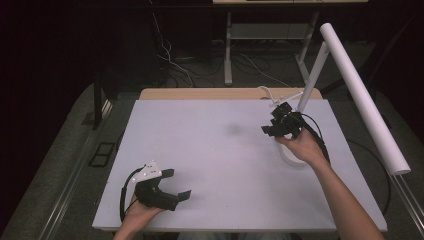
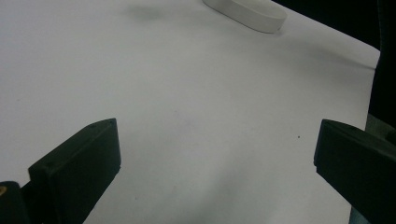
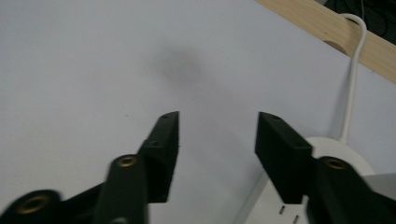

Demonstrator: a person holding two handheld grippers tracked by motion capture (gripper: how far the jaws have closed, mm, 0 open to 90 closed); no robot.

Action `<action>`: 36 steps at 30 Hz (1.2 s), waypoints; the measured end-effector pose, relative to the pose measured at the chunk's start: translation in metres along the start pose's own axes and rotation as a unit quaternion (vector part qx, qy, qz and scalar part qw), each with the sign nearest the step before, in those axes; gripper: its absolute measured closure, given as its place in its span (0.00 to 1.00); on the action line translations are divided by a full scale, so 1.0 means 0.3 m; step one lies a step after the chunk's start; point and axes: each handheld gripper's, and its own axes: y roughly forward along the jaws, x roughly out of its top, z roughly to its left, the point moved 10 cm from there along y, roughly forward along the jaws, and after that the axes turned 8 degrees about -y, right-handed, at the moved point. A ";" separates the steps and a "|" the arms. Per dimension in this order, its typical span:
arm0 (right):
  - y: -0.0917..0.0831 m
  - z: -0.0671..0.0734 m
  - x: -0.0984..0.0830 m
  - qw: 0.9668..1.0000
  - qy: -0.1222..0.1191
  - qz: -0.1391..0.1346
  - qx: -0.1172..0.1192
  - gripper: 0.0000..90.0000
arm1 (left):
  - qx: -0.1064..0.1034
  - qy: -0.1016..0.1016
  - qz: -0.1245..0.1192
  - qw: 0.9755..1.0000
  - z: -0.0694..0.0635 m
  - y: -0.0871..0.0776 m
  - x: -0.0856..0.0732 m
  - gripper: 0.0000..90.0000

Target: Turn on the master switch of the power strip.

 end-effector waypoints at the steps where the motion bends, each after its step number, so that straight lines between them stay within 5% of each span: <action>1: -0.005 0.006 -0.002 1.000 0.003 -0.002 0.002 0.48 | 0.000 0.000 0.000 1.000 -0.001 0.001 0.000 0.00; 4: -0.031 0.037 -0.010 0.999 0.014 -0.022 0.020 0.24 | 0.000 -0.001 -0.002 1.000 -0.002 0.001 0.001 0.00; 11: -0.073 0.096 -0.035 0.998 0.021 -0.042 0.052 0.00 | -0.001 -0.002 -0.001 1.000 -0.002 0.001 0.001 0.00; 36: -0.147 0.188 -0.202 0.992 0.044 -0.091 0.078 0.00 | -0.001 -0.001 0.000 1.000 -0.005 0.004 0.000 0.00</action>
